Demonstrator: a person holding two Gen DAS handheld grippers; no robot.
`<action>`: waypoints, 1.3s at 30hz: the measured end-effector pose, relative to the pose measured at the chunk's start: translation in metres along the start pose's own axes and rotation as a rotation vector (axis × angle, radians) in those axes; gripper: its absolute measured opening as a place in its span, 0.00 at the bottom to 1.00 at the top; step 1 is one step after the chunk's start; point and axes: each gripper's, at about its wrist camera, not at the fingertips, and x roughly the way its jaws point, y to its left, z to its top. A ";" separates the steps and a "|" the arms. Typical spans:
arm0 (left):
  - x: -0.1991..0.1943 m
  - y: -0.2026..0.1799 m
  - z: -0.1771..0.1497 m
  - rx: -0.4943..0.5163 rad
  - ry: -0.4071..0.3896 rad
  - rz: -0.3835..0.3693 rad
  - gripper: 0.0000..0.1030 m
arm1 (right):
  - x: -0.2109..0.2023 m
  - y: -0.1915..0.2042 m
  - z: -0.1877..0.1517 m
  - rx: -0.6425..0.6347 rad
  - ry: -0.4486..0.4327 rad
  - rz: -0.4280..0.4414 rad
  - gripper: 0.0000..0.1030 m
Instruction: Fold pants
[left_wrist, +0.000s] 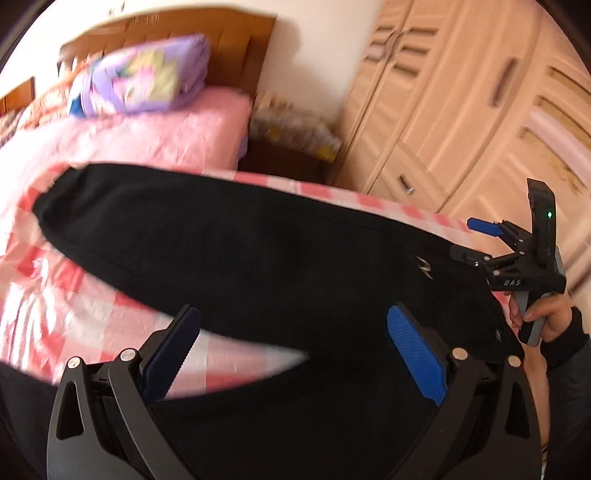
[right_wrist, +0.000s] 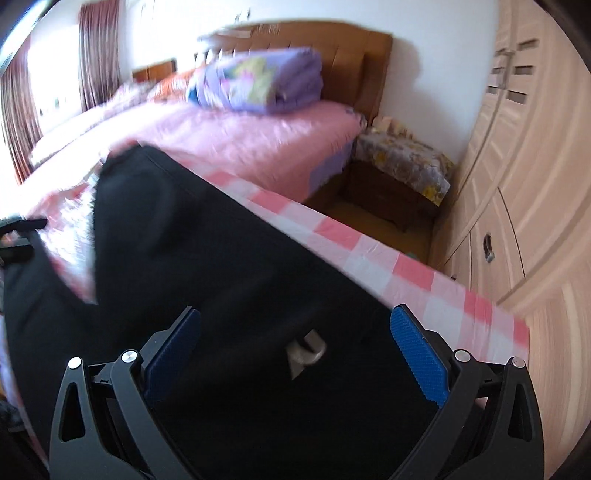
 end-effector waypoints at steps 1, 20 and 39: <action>0.012 0.002 0.010 -0.008 0.020 0.005 0.98 | 0.015 -0.005 0.004 -0.015 0.017 0.029 0.96; 0.162 0.001 0.112 -0.244 0.232 -0.150 0.98 | 0.101 -0.051 0.029 -0.111 0.185 0.436 0.34; 0.173 -0.009 0.110 -0.377 0.276 -0.039 0.15 | -0.065 0.090 -0.044 -0.425 -0.203 0.015 0.01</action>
